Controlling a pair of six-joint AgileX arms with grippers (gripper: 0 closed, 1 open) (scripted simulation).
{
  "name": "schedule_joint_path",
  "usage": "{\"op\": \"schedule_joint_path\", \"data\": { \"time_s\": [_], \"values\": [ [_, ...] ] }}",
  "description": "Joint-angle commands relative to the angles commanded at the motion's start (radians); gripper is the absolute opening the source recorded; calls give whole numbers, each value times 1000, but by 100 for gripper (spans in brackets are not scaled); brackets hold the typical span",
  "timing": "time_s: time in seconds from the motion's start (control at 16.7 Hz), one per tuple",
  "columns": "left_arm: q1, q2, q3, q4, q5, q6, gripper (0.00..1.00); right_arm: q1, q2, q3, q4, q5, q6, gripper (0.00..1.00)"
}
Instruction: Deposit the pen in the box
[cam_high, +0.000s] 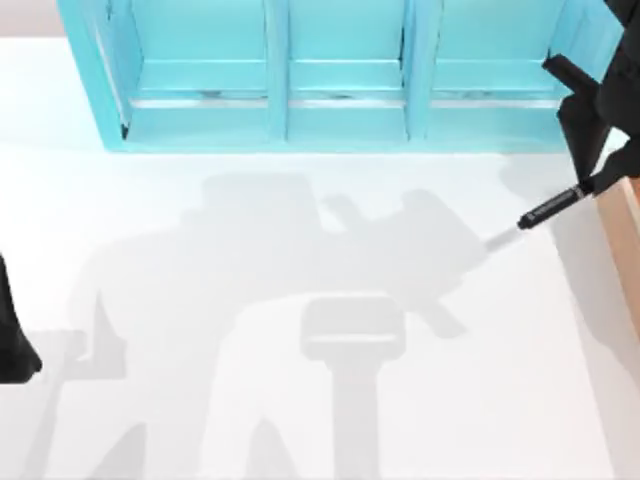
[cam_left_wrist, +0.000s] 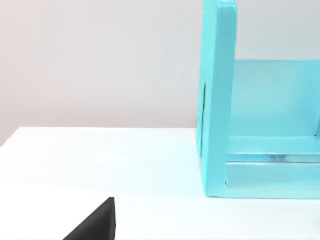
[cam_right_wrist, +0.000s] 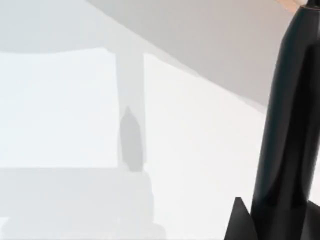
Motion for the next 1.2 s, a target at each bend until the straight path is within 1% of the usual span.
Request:
{"op": "schedule_joint_path", "data": {
  "time_s": [1.2],
  "values": [
    [0, 0, 0, 0, 0, 0, 100, -605, -171, -211, 25, -35, -132, 0]
  ]
}}
